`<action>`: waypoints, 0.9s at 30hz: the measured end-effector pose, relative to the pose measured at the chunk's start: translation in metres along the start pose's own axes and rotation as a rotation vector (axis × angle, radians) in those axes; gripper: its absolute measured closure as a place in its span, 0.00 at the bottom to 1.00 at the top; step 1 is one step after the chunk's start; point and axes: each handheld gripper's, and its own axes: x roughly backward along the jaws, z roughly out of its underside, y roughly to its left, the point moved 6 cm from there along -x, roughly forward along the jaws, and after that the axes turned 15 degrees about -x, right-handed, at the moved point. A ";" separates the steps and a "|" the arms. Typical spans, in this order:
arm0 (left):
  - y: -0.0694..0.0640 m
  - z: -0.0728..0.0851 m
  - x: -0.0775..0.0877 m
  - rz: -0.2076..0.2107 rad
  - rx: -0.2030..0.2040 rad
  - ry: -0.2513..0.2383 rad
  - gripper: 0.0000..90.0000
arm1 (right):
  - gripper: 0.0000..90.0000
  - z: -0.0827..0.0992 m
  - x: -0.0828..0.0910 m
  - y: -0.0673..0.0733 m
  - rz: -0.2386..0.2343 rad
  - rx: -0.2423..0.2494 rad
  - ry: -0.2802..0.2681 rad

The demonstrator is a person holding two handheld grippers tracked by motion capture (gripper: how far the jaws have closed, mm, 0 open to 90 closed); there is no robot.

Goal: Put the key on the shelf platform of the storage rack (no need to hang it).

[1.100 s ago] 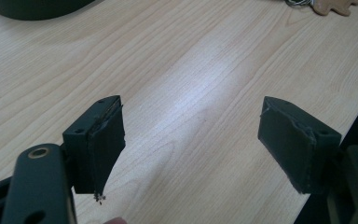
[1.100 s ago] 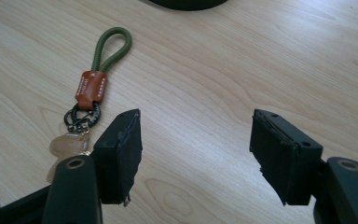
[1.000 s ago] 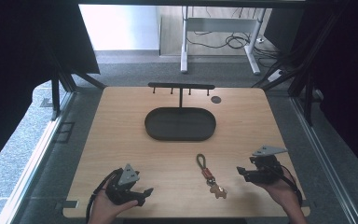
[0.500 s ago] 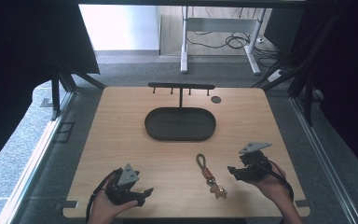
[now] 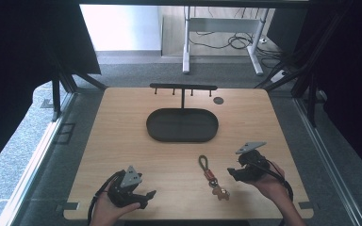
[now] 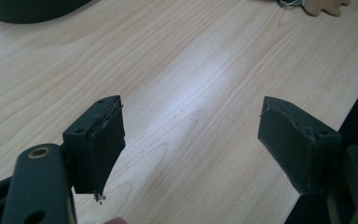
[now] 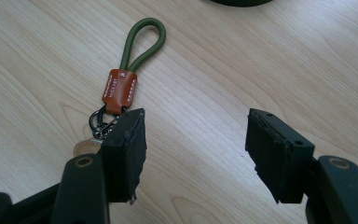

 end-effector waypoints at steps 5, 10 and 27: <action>-0.001 -0.002 0.001 0.004 -0.010 -0.002 0.26 | 0.43 -0.002 -0.004 0.008 -0.012 0.024 0.013; 0.000 -0.001 0.003 0.002 -0.005 -0.008 0.26 | 0.43 -0.006 -0.007 0.012 -0.004 0.044 0.029; 0.001 -0.001 0.001 0.003 -0.005 0.000 0.26 | 0.45 -0.017 -0.019 0.032 -0.014 0.096 0.066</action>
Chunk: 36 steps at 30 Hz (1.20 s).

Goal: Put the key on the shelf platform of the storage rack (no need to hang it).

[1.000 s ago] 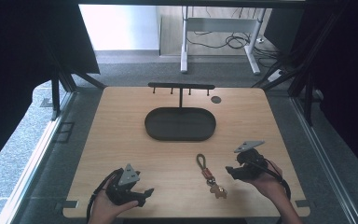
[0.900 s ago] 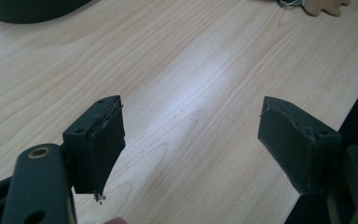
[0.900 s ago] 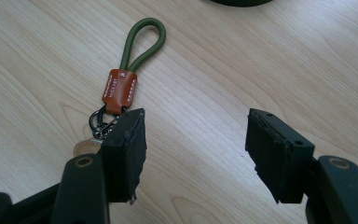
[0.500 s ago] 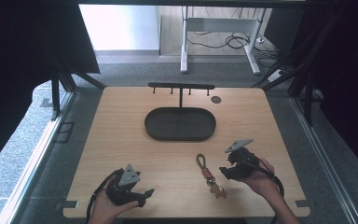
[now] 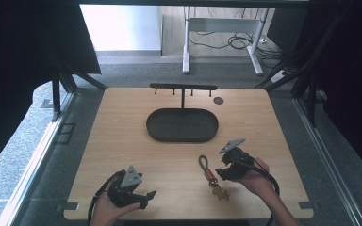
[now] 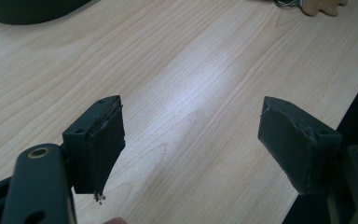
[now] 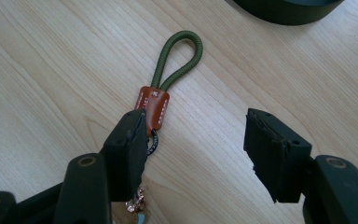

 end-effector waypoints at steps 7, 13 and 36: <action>-0.002 -0.002 -0.001 0.005 -0.008 0.000 0.26 | 0.45 0.000 -0.004 0.005 -0.010 0.005 0.013; -0.002 -0.001 -0.001 0.006 -0.007 0.002 0.26 | 0.45 -0.001 -0.008 0.008 -0.012 0.013 0.030; -0.003 -0.002 -0.001 0.010 -0.014 0.006 0.26 | 0.45 -0.003 -0.023 0.017 -0.022 0.024 0.083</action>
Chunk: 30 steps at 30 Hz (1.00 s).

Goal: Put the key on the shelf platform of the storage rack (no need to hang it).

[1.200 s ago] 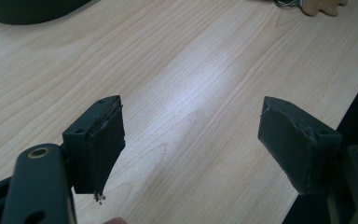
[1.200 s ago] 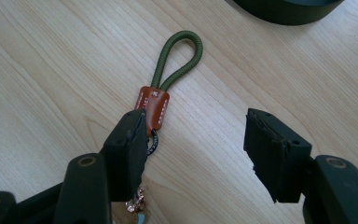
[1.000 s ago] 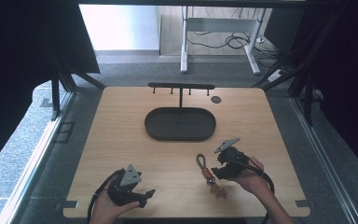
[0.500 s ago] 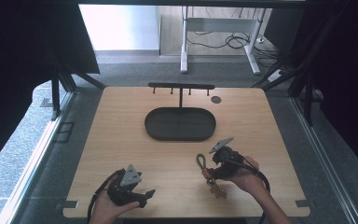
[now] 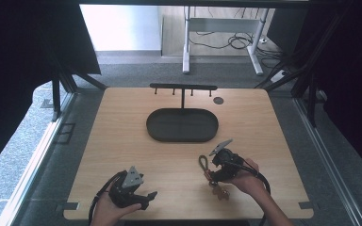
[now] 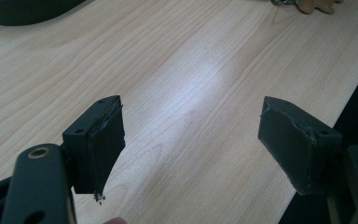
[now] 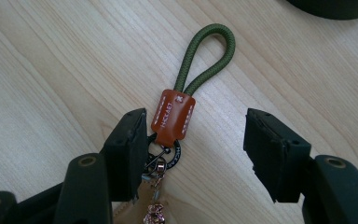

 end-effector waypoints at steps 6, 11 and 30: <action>0.000 0.000 0.002 -0.004 0.006 -0.007 0.26 | 0.45 0.002 -0.008 0.002 0.005 0.008 0.025; 0.000 0.001 0.000 0.000 0.007 -0.002 0.26 | 0.45 0.003 -0.015 0.004 0.008 0.012 0.047; 0.000 0.000 0.001 -0.003 0.006 -0.003 0.25 | 0.45 -0.002 -0.047 0.007 0.019 0.011 0.116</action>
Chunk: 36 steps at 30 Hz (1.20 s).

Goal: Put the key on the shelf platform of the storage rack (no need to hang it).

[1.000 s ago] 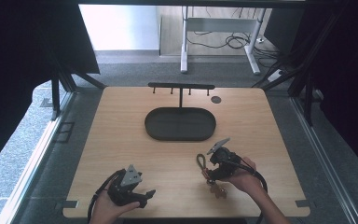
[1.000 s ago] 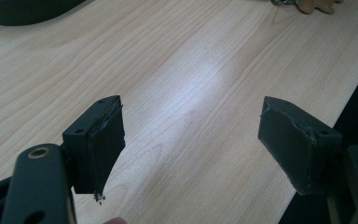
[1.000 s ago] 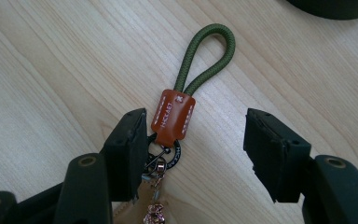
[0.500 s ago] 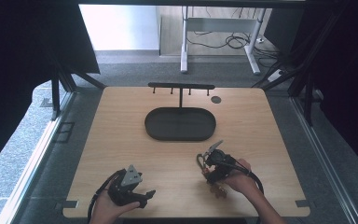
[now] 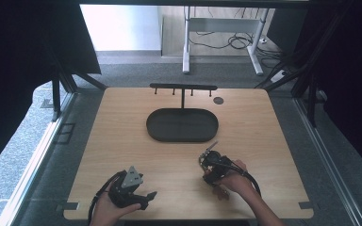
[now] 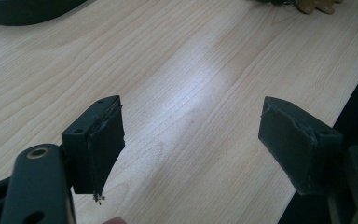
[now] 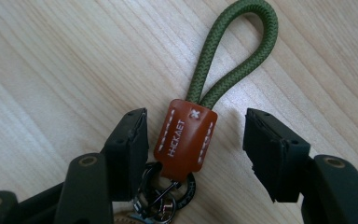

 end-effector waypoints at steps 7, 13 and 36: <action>0.001 0.001 0.001 -0.002 0.000 0.001 0.25 | 0.50 -0.001 -0.002 -0.002 -0.017 -0.019 0.002; 0.000 0.000 0.000 -0.001 -0.002 0.002 0.25 | 0.55 -0.001 -0.002 -0.005 -0.040 -0.043 0.018; 0.000 0.000 -0.001 0.002 -0.004 0.002 0.25 | 0.74 -0.001 0.003 -0.008 -0.074 -0.053 0.029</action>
